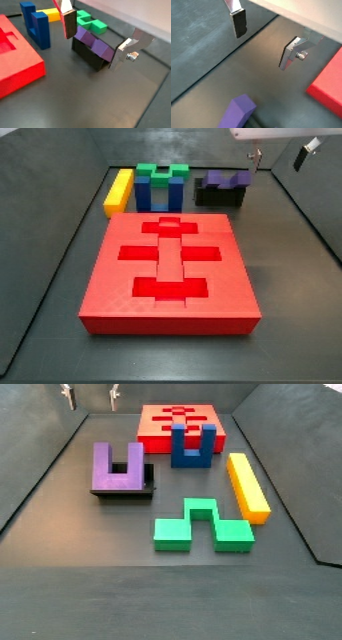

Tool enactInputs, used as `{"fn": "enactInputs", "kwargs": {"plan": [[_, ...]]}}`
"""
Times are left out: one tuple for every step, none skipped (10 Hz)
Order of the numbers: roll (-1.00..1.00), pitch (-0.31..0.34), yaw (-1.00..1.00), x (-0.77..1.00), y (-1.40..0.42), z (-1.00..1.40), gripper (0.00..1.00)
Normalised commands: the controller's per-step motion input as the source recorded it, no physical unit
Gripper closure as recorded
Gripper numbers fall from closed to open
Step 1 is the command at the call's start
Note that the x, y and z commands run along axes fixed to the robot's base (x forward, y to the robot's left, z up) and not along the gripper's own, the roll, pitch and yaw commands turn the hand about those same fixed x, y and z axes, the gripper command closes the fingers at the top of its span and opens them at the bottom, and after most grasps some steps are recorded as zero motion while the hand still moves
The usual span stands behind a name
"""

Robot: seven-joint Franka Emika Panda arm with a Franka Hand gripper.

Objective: Pick up the purple object. Move up. Place the purple object on the fixture. Regrasp the purple object. Move to above the board. Insert the purple object.
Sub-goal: Regrasp the purple object.

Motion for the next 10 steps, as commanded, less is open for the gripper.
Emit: {"fn": "enactInputs", "kwargs": {"plan": [[0.7, 0.0, 0.07, 0.53, 0.23, -0.11, 0.0], [0.44, 0.0, 0.19, 0.53, 0.36, -0.05, 0.0], [0.31, 0.0, 0.22, 0.57, 0.43, 0.0, 0.0], [0.24, 0.0, 0.25, 0.58, 0.43, 0.0, 0.0], [0.22, 0.0, 0.28, 0.58, 0.42, 0.0, 0.0], [0.41, 0.0, 0.29, 0.66, 0.32, 0.0, 0.0], [0.92, 0.0, 0.24, 0.67, 0.11, -0.05, 0.0], [1.0, 0.009, 0.25, 0.6, 0.02, -0.01, 0.0], [1.0, 0.026, 0.26, 0.4, 0.0, 0.0, 0.0], [1.0, 0.054, 0.18, 0.04, -0.09, -0.14, 0.0]]}}
